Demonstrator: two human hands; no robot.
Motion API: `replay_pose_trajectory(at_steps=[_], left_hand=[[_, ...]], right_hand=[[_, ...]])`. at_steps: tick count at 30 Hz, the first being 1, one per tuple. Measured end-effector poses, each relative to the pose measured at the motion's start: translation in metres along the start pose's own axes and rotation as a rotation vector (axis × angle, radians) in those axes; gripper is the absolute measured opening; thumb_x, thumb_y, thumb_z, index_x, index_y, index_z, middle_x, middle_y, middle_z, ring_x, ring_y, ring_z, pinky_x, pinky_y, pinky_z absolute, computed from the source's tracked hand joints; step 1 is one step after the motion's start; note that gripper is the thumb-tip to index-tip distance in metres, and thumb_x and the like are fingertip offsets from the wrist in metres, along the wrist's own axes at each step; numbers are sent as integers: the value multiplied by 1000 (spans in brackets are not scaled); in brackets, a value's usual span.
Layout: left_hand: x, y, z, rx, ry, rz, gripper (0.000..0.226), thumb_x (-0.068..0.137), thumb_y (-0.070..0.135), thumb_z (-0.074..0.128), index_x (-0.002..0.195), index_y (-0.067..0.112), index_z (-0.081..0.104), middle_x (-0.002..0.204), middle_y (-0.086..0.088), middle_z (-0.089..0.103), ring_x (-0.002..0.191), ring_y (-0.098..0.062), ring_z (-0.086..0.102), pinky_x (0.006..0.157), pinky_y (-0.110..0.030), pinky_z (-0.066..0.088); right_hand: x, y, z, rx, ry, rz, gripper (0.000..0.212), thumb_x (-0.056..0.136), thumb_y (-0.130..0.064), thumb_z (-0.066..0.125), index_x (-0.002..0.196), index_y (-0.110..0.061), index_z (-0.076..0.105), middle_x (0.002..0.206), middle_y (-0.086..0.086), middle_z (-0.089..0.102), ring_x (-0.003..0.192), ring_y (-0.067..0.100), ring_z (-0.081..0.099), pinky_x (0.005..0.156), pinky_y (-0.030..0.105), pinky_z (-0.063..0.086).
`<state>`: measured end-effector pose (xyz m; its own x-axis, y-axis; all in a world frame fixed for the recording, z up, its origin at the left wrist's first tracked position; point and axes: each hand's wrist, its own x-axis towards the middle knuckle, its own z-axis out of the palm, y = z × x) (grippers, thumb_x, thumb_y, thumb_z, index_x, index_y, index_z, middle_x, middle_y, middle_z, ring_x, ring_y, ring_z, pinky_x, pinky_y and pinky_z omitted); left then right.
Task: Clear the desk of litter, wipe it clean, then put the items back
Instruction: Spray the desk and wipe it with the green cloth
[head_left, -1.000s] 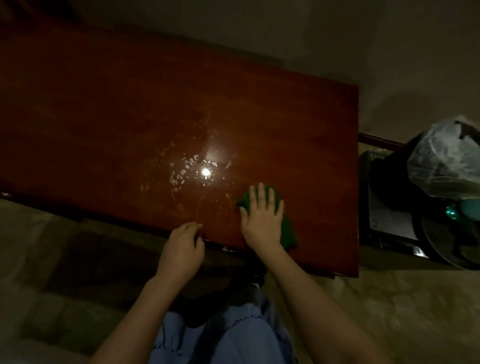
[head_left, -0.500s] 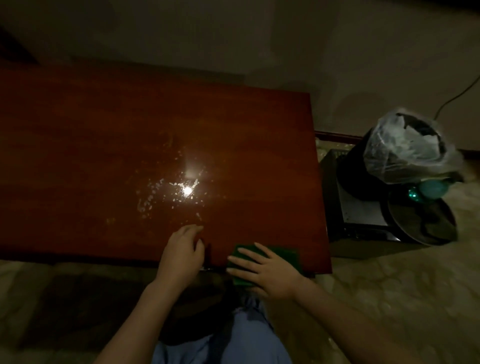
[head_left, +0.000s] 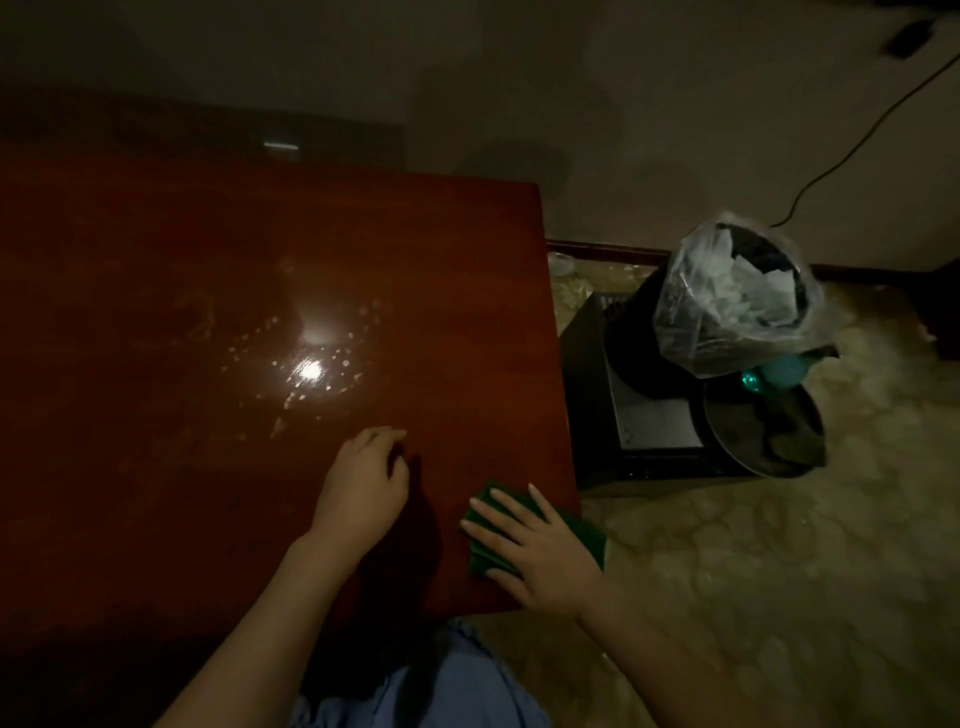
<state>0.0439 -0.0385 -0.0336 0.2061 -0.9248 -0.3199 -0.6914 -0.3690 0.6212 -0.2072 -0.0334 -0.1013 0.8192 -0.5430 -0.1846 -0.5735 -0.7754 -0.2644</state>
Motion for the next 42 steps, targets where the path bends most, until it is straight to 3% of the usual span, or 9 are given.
replay_pose_trajectory(at_steps=[11,14,18,21,24,32,35,38,42], left_hand=[[42,34,20,68,-127,45,41,95,16,48,136,15,49,138,-2,48,129,-17,39,108,-32,33],[38,42,26,94,-174,124,43,95,19,48,138,17,46,141,1,44,131,-15,36,109,-27,29],[29,48,41,209,-271,303,56,96,28,47,148,28,26,156,12,18,143,-4,7,116,-33,10],[22,50,58,338,-377,389,68,96,29,46,151,29,6,158,13,-1,140,0,-12,115,-35,-7],[13,47,68,348,-346,365,72,95,20,47,152,26,3,159,9,5,146,-8,0,114,-30,-7],[-44,31,78,405,-353,399,68,92,25,52,150,27,18,153,10,24,140,-11,19,111,-30,15],[-67,26,84,417,-376,405,62,93,26,51,149,25,24,153,8,26,139,-14,21,111,-32,16],[-81,23,88,440,-335,398,60,94,31,50,149,24,26,151,7,29,138,-15,24,110,-32,18],[-92,22,90,489,-308,400,59,94,33,49,148,22,27,148,7,32,136,-16,27,108,-33,22]], right_hand=[[54,57,-26,-42,46,107,60,98,-55,25,151,-27,20,156,-4,25,144,17,17,112,49,12],[46,54,-19,6,120,157,67,95,-58,34,150,-21,24,157,-1,22,144,18,18,113,51,11],[28,42,-7,24,195,296,62,94,-54,37,148,-26,28,154,-2,29,141,24,24,113,51,9],[28,37,-9,62,207,343,53,92,-46,41,138,-19,45,152,-1,34,139,24,28,112,47,12],[24,34,-10,104,200,318,51,94,-45,41,136,-17,49,151,0,36,139,21,28,112,44,14],[-31,1,6,215,91,217,57,95,-46,40,146,-26,28,155,-7,23,144,15,15,118,41,4],[-61,-7,6,235,132,194,55,93,-44,45,142,-22,34,150,-2,35,140,15,27,114,48,16],[-90,-5,10,221,252,340,55,87,-42,51,135,-17,42,141,9,48,130,19,39,104,49,32],[-120,-17,16,466,401,786,50,86,-21,69,129,-1,53,122,17,60,109,28,58,93,34,48]])
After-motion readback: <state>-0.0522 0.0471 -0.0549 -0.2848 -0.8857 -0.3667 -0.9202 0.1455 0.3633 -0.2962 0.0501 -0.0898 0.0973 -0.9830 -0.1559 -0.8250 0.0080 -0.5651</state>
